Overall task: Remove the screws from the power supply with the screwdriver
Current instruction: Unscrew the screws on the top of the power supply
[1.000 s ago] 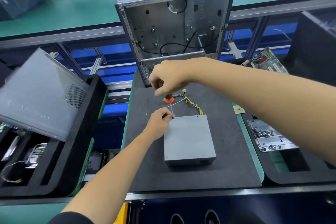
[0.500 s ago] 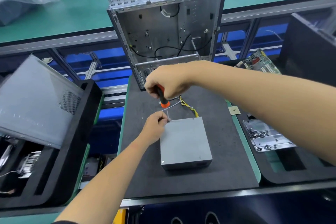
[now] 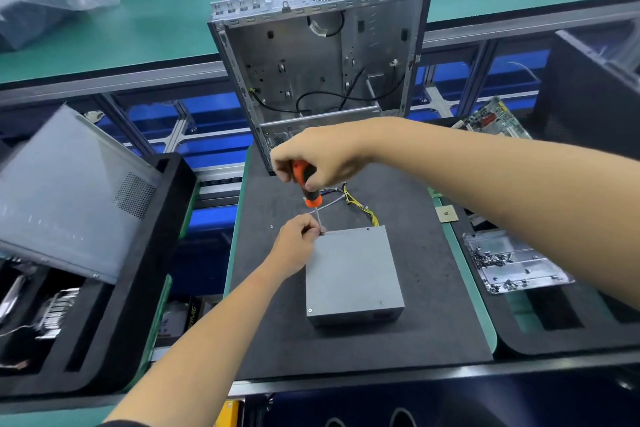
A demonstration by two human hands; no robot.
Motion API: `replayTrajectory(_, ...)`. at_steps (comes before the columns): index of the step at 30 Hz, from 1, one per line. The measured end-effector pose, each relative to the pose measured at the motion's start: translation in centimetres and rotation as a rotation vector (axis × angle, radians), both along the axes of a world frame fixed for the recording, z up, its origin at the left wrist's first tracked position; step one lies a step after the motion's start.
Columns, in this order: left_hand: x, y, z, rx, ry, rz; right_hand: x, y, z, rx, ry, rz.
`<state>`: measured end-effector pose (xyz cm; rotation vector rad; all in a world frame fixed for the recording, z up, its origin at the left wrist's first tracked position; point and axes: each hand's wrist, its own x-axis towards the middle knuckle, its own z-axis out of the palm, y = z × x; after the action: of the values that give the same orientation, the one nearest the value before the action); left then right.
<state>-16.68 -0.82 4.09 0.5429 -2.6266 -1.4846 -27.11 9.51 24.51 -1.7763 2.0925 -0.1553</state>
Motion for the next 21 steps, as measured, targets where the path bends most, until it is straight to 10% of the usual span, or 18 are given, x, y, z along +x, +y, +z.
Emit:
replayTrajectory(9,0.1,0.1,0.0,0.028,-0.023,0.016,0.2,-1.4,-1.0,-0.030,0.453,-0.204)
replayTrajectory(16,0.2,0.2,0.2,0.026,-0.003,0.009,-0.2,-0.3,-0.2,-0.027,-0.131,-0.081)
replayTrajectory(21,0.1,0.2,0.3,0.023,-0.008,0.003,0.3,-0.8,-0.9,-0.025,0.178,-0.169)
